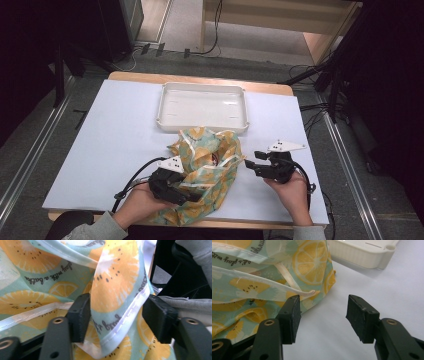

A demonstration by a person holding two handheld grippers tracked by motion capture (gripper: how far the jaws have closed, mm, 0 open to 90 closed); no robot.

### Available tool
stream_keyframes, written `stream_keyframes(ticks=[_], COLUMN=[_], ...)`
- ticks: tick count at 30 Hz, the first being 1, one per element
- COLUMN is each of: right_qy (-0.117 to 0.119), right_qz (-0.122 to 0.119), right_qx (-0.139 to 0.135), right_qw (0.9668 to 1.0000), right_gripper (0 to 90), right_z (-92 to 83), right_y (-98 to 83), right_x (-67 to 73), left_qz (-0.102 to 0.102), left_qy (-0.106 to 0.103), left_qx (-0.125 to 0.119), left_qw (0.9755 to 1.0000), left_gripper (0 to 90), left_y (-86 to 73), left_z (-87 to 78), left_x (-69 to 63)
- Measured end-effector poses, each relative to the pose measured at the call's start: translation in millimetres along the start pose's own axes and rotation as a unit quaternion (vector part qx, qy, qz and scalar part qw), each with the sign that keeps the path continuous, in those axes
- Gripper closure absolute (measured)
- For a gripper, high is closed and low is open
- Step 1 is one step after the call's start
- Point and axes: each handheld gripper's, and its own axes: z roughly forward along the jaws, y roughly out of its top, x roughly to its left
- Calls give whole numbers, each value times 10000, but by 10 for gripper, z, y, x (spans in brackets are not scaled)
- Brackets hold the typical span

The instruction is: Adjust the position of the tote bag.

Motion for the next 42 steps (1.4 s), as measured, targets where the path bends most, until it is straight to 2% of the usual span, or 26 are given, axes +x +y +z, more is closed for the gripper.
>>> stream_keyframes(ticks=[6,12,15,21,31,42], right_qy=[1,-9,-1,-12,3,61], right_qz=[-2,-6,-10,-14,33,34], right_qx=[-1,-12,-12,-21,-57,-59], right_qw=[10000,10000,10000,10000,10000,10000], right_gripper=[459,458,458,458,468,498], right_z=[-2,-3,-5,-19,-71,-120], right_y=[0,2,4,7,17,27], right_x=[0,3,8,7,14,26], left_qz=[-46,-41,-51,-101,-166,-247], left_qy=[-67,-18,-7,150,376,510], left_qx=[23,28,-85,-202,-313,-394], left_qw=[10000,10000,10000,9996,9987,9976], left_gripper=[262,232,232,237,287,331], left_y=[26,32,42,48,64,68], left_z=[-71,-171,-253,-391,-585,-766], left_x=[-13,-48,-56,-40,35,157])
